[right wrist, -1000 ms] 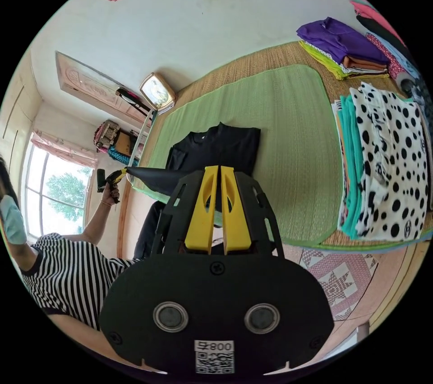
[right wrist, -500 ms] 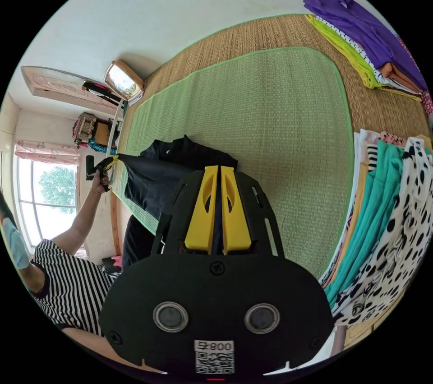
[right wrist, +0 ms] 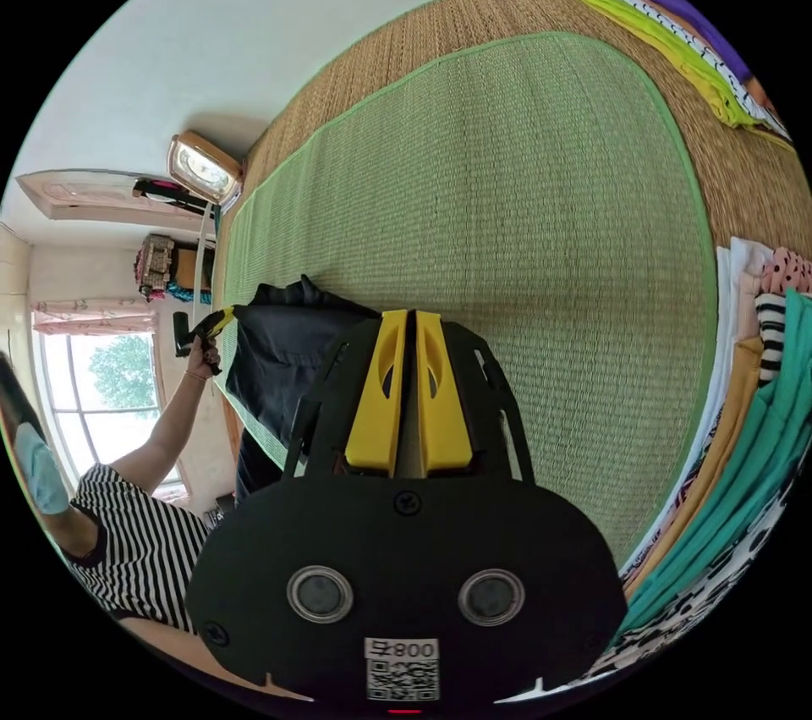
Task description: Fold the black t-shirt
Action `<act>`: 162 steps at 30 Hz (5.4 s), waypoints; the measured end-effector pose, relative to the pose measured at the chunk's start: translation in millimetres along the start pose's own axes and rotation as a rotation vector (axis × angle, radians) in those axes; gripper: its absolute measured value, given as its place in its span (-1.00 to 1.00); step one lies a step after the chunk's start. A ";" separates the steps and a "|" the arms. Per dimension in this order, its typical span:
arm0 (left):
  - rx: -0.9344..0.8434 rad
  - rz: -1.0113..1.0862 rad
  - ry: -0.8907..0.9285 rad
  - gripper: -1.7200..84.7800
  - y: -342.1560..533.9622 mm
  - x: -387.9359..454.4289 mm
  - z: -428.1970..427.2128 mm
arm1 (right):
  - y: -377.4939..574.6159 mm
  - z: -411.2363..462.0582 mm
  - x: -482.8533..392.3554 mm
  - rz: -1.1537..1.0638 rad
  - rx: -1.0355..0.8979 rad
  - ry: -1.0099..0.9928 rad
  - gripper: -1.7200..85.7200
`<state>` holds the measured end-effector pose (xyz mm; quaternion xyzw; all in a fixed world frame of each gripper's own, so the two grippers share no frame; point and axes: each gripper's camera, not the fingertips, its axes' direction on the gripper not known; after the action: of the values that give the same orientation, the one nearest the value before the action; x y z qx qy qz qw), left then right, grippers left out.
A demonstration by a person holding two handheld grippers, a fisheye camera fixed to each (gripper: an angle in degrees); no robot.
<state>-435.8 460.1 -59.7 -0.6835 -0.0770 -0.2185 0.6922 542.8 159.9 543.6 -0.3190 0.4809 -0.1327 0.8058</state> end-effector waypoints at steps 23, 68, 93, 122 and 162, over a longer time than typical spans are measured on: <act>-0.240 0.394 -0.046 -0.83 -22.8 140.7 170.6 | 168.9 281.7 -257.9 -1.037 -0.031 0.778 -0.80; -0.116 0.519 -0.216 -0.95 -79.3 168.2 182.5 | 51.5 187.0 -222.2 -0.814 0.092 0.636 -0.94; -0.061 0.033 -0.095 -0.74 43.4 -4.3 14.6 | 103.3 -51.9 62.1 -0.022 0.006 -0.045 -0.77; -0.042 0.036 0.070 -0.94 118.9 -64.3 -30.2 | 111.2 -138.4 115.5 -0.038 -0.087 -0.273 -0.95; -0.094 0.273 -0.139 -0.96 134.7 59.5 74.4 | 141.3 -3.2 -103.6 -0.297 0.011 0.315 -0.96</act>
<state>-313.5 517.3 -154.5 -0.7327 -0.0210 -0.0781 0.6758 474.9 320.1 523.3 -0.3571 0.5478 -0.3007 0.6943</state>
